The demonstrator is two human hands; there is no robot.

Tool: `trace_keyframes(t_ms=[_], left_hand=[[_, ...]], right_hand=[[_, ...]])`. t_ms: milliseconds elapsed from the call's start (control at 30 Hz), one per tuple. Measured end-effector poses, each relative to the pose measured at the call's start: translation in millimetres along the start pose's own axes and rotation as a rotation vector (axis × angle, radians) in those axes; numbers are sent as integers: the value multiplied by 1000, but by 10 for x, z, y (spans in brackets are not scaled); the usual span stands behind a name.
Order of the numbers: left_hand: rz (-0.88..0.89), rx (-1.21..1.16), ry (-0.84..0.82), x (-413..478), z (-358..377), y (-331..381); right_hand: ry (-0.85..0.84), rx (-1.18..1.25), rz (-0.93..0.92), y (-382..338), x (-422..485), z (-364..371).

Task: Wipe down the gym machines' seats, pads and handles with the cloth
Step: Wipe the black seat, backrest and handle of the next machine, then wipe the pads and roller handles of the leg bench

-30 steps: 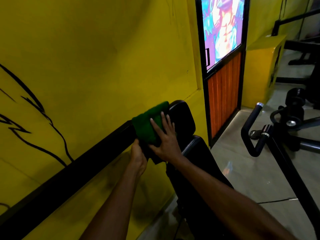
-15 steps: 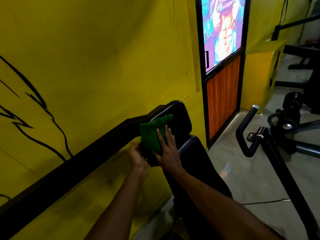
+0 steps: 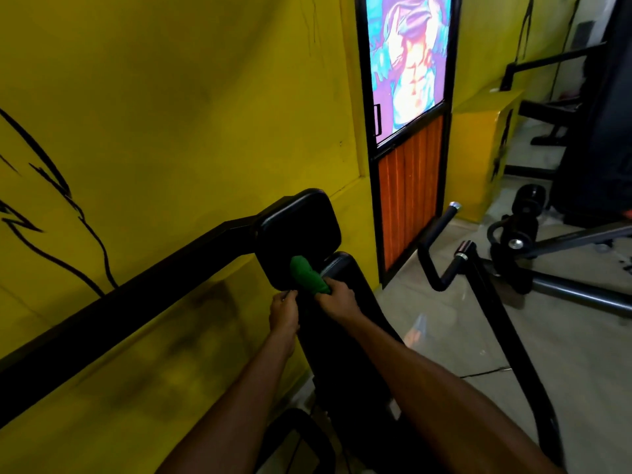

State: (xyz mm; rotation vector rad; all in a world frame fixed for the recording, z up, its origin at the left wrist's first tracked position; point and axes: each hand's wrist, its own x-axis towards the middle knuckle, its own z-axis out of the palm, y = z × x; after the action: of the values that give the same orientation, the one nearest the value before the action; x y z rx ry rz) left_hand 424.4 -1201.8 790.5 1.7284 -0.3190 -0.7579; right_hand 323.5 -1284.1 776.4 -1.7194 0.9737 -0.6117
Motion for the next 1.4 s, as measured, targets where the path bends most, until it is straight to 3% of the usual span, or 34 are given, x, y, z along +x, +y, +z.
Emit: trace_keyframes(t_ms=[133,200,333,433,567,700,800,933,1033,1233,1400], left_hand=[[-17,-6,-94,-367,435,-151],[-1,-19,-168,-697,810,-226],[-73,-39,-468,-1591,1593,-447],[-46,115,-671,-2373,2167,-671],[44,199,-819,-3523,2849,-929],[138,261,-951,-4519,3446,-1184],[108,320,-1100,-5224,3831,-1308],[92,473,-1292,-6078,4370,-1426],[141,494,-1332,-6625,4718,-1488],[223,440,-1303,-7314,5564,-1619],[159,360,-1148,-7580,6435,-1743]], right_hand=[[-123,295,144,255,-463,-620],[-90,453,213,443,-832,-1067],[37,547,304,868,-1729,-2054],[187,640,333,1222,-2500,-2799],[351,595,241,1609,-3652,-3741],[529,502,271,2078,-4814,-4502],[703,571,294,2325,-5674,-4973],[810,619,261,2427,-6678,-5517],[921,591,242,2481,-7158,-5872],[976,254,413,2888,-7637,-6533],[689,274,460,3272,-7485,-7057]])
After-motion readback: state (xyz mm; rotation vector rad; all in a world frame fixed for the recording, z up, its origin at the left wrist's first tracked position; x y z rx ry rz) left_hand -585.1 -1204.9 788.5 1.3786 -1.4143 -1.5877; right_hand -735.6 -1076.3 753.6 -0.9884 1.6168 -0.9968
